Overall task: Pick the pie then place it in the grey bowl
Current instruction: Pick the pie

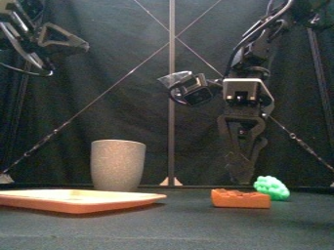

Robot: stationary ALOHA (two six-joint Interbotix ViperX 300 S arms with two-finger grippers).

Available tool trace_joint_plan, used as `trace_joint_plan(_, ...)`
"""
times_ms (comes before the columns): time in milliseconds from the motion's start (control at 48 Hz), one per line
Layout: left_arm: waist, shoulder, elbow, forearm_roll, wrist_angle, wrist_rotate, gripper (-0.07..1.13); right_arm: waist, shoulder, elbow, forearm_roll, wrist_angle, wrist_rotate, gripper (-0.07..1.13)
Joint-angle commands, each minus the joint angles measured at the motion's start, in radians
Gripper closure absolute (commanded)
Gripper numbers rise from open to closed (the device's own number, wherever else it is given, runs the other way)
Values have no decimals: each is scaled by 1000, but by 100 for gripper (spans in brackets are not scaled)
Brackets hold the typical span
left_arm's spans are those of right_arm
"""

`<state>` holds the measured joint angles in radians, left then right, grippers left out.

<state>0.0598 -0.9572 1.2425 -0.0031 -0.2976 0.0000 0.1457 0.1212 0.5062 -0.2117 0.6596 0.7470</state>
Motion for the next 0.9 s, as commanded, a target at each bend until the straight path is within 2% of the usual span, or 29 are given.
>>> trace_joint_plan(21,9,5,-5,0,-8,0,106,18,-6,-18,-8,-25,26,-1)
trace_joint_plan(604,11,5,-3,0,-11,2,106,0,61,-12,-58,-97,54,2)
trace_joint_plan(729,11,5,-3,0,-11,2,106,-9,60,-11,-61,-118,52,9)
trace_joint_plan(896,12,5,-2,0,-11,0,106,-21,57,-8,-63,-126,46,29)
